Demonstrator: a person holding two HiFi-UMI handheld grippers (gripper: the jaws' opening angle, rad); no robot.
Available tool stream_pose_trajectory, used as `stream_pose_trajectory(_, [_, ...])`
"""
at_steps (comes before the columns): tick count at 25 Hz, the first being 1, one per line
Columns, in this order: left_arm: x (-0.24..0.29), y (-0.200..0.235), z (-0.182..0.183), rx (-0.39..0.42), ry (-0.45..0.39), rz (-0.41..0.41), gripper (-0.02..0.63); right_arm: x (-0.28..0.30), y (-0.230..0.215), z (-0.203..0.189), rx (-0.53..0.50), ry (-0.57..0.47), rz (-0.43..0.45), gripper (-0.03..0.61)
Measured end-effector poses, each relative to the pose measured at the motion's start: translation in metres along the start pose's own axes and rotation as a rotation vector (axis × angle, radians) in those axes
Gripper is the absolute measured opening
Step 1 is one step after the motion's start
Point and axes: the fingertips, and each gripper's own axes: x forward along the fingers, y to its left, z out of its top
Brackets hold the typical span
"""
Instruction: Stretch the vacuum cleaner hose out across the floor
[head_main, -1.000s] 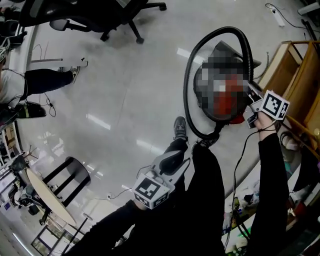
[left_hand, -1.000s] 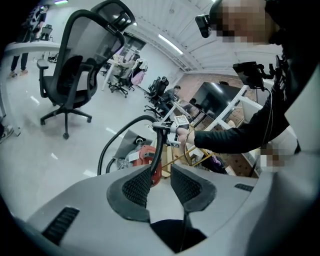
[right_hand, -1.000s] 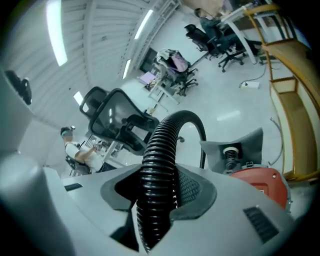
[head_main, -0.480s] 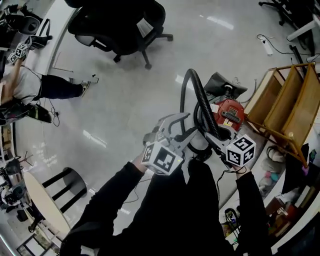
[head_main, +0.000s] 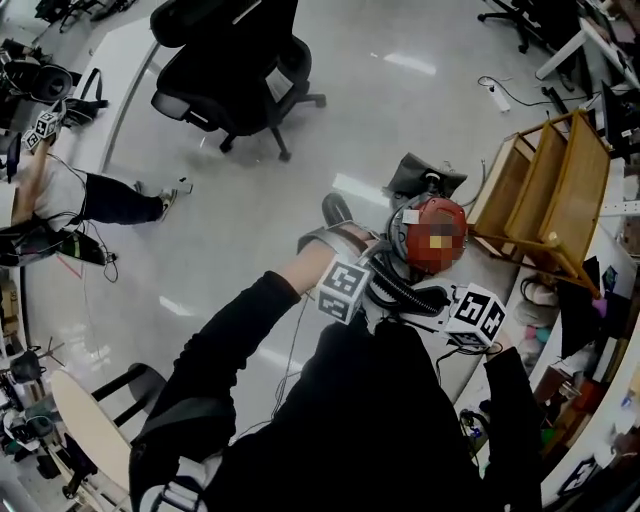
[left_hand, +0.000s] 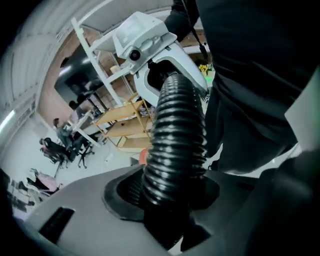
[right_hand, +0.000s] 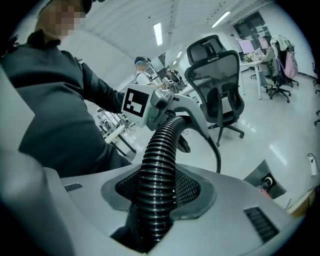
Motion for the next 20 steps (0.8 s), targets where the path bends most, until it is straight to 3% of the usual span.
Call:
stream_pose_trajectory(2, [-0.009, -0.013, 0.002, -0.063, -0.020, -0.020, 0.169, 0.002, 0.008, 0.003, -0.009, -0.002, -0.005, 0.170])
stream_pose_trajectory(5, [-0.024, -0.023, -0.003, -0.125, 0.029, -0.001, 0.153, 0.008, 0.012, 0.006, -0.092, -0.013, -0.046, 0.170])
stream_pose_trajectory(8, [-0.042, -0.038, -0.011, -0.169, 0.132, -0.011, 0.147, 0.001, 0.013, 0.008, -0.234, -0.034, -0.177, 0.185])
stream_pose_trajectory(11, [-0.071, -0.050, -0.026, -0.281, 0.242, 0.009, 0.146, -0.042, 0.014, 0.022, -0.271, -0.167, -0.346, 0.225])
stream_pose_trajectory(13, [-0.091, -0.064, -0.039, -0.398, 0.307, 0.039, 0.146, -0.078, 0.023, 0.026, -0.247, -0.306, -0.425, 0.225])
stream_pose_trajectory(16, [-0.112, -0.094, -0.049, -0.579, 0.356, 0.061, 0.146, -0.117, 0.043, 0.014, -0.125, -0.530, -0.421, 0.225])
stream_pose_trajectory(18, [-0.123, -0.105, -0.048, -0.683, 0.358, 0.095, 0.146, -0.120, 0.052, -0.008, -0.047, -0.593, -0.385, 0.224])
stream_pose_trajectory(20, [-0.133, -0.112, -0.048, -0.751, 0.362, 0.142, 0.146, -0.105, 0.058, -0.035, 0.006, -0.581, -0.356, 0.224])
